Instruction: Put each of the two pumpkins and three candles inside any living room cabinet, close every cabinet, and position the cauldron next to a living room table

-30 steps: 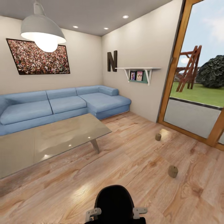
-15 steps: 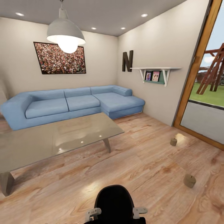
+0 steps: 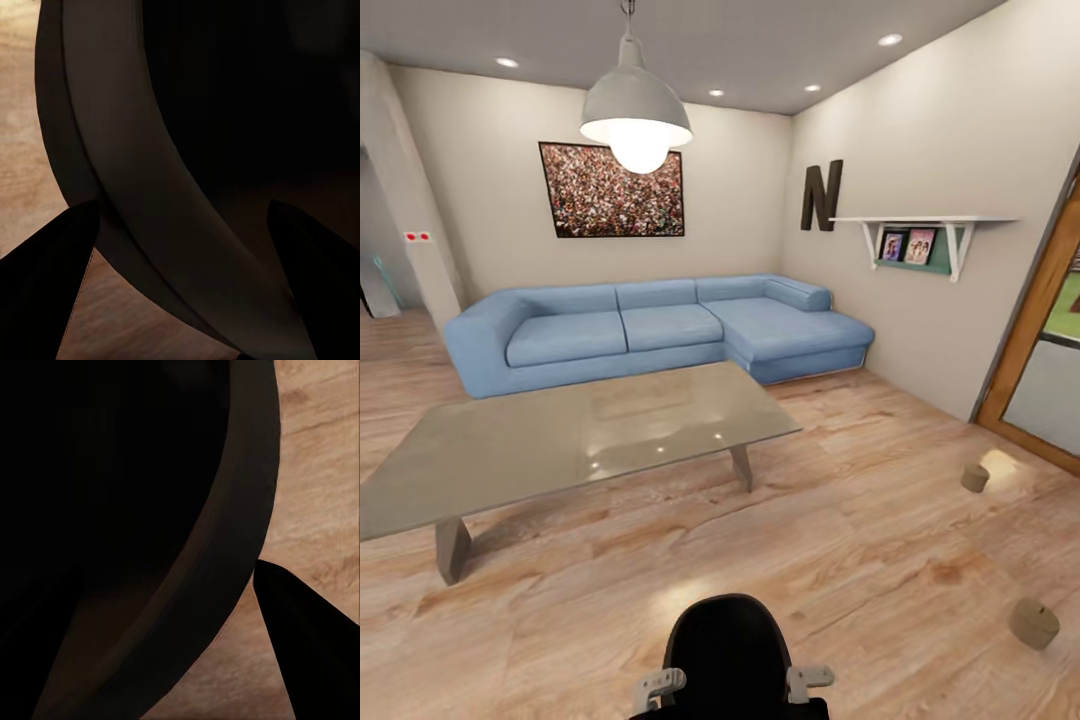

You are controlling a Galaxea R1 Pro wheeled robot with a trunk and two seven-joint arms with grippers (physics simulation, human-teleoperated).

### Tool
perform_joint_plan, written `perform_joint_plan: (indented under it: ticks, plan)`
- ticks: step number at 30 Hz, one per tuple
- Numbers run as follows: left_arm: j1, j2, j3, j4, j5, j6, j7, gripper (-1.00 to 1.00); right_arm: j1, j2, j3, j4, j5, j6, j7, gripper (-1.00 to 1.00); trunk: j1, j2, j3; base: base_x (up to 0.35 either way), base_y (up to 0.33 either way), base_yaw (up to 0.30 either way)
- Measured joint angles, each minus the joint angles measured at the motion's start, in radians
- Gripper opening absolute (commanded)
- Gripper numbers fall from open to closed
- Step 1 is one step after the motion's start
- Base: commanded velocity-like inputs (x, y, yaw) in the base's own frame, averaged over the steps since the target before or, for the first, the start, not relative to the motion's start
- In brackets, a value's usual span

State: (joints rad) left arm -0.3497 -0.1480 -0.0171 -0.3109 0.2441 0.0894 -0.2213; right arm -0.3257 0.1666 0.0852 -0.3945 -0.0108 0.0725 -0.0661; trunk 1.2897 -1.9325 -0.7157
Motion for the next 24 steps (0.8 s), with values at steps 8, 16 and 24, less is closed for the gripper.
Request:
perform_joint_plan:
  ticks: [8,16,24]
  plan:
    - [0.0,0.0,-0.001,0.0,0.001,0.0,0.001,-1.0,0.0,0.0,0.0,0.0,0.0,0.0,0.0,-1.0,0.0,0.0,0.0,0.0,-0.023,0.291]
    - [0.0,0.0,0.0,0.0,0.0,0.0,0.0,-1.0,0.0,0.0,-0.001,0.0,0.0,0.0,0.0,-1.0,0.0,0.0,0.0,0.0,-0.153,0.291]
    - [0.0,0.0,0.0,0.0,0.001,0.0,0.0,-1.0,0.0,0.0,0.002,-0.001,0.0,0.0,-0.001,-1.0,0.0,0.0,0.0,0.0,-0.194,0.131]
